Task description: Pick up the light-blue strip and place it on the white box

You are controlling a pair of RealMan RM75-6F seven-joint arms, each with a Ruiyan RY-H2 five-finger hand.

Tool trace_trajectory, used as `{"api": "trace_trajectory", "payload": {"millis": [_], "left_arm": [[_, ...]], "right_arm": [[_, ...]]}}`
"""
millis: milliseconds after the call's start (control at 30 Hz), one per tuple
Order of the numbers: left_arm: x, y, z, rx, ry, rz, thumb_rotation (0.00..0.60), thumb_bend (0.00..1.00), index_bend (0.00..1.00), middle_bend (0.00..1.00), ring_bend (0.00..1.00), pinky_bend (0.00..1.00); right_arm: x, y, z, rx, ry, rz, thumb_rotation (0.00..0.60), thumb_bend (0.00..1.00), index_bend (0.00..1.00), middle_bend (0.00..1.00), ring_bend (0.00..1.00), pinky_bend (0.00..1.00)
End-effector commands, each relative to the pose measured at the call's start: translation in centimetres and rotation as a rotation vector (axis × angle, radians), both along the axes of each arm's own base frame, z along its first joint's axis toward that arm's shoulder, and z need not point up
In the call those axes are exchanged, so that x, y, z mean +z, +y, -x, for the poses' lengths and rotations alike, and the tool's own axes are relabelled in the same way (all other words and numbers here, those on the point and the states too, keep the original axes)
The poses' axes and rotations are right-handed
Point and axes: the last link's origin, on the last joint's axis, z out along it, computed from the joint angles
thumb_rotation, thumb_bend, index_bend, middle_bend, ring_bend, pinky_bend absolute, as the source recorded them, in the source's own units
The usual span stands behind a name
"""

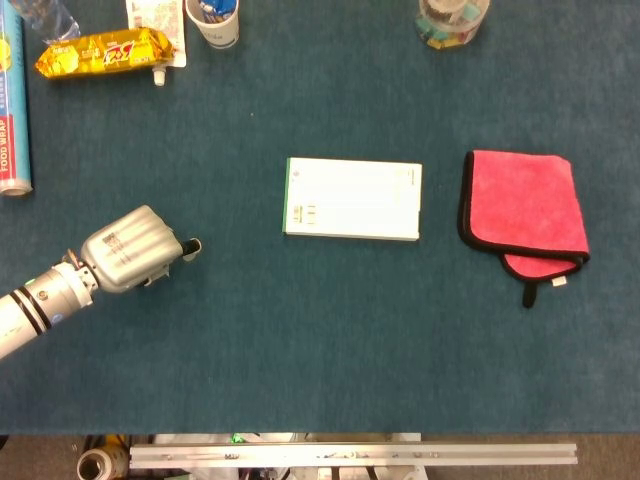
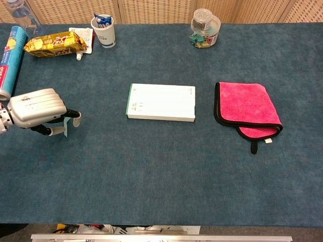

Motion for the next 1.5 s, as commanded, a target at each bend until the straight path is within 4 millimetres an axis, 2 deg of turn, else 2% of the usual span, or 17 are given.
{"api": "trace_trajectory", "payload": {"millis": [33, 1500], "left_arm": [[0.0, 0.0, 0.3, 0.005, 0.004, 0.0, 0.6, 0.36, 0.42, 0.99, 0.98, 0.89], [-0.4, -0.2, 2.9, 0.06, -0.005, 0.024, 0.6, 0.37, 0.44, 0.96, 0.97, 0.89]], "right_arm": [[0.0, 0.0, -0.1, 0.002, 0.001, 0.002, 0.6, 0.19, 0.27, 0.39, 0.35, 0.41], [0.2, 1.2, -1.6, 0.013, 0.02, 0.019, 0.6, 0.19, 0.27, 0.39, 0.36, 0.41]]}}
